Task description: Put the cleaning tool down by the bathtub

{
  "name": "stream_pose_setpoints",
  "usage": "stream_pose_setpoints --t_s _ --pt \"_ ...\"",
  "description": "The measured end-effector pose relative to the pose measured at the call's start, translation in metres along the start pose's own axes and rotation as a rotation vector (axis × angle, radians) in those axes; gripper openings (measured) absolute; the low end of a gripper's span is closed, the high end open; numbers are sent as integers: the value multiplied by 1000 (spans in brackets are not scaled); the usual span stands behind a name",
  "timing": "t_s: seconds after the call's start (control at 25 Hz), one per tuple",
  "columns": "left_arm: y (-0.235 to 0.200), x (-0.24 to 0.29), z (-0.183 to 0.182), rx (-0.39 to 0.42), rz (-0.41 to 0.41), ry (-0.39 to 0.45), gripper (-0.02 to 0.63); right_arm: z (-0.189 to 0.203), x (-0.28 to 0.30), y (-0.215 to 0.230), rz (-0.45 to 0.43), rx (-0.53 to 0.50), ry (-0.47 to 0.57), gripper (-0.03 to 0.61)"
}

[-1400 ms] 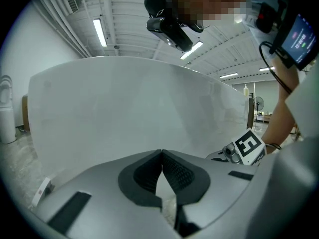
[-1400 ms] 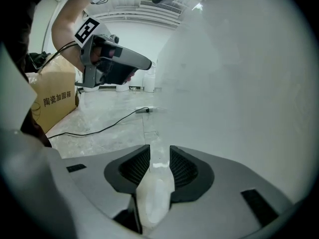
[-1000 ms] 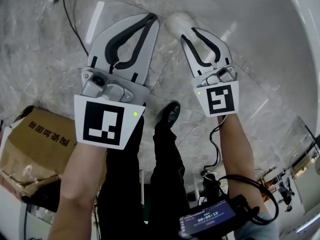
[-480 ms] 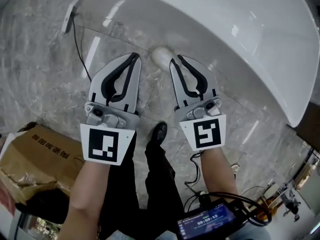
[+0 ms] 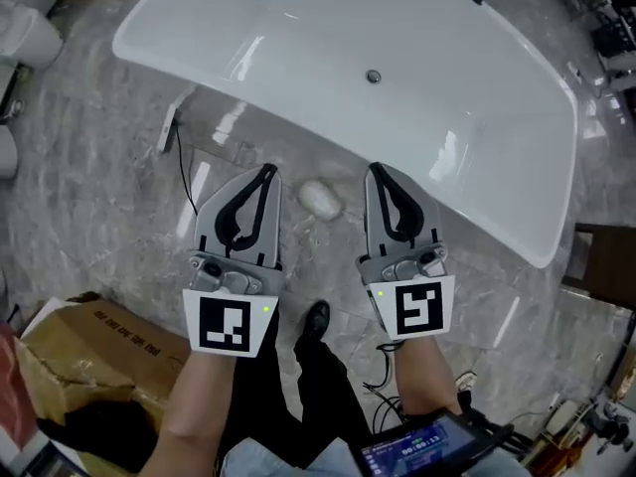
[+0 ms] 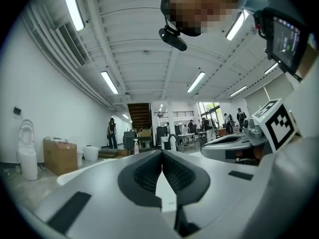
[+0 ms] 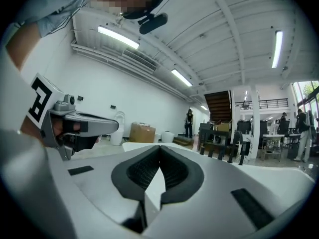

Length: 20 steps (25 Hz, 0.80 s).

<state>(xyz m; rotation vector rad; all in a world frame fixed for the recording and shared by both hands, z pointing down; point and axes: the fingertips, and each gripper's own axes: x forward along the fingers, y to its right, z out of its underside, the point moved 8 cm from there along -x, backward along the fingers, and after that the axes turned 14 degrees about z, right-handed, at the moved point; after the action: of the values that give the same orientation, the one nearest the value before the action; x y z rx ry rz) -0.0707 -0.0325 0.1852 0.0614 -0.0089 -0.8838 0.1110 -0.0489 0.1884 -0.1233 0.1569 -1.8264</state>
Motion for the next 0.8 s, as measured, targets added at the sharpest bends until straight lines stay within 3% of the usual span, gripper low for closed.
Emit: stream_pose_setpoints --t_s 0.28,0.48,0.8 --pt "9 -18 -137 46 -22 94 15 -135 -31 21 47 -15 101 14" --pt "29 -37 -220 89 -54 142 15 -207 -71 38 73 -45 140 14" --pt "55 -69 -288 129 -43 215 15 -275 -117 49 134 -86 185 12"
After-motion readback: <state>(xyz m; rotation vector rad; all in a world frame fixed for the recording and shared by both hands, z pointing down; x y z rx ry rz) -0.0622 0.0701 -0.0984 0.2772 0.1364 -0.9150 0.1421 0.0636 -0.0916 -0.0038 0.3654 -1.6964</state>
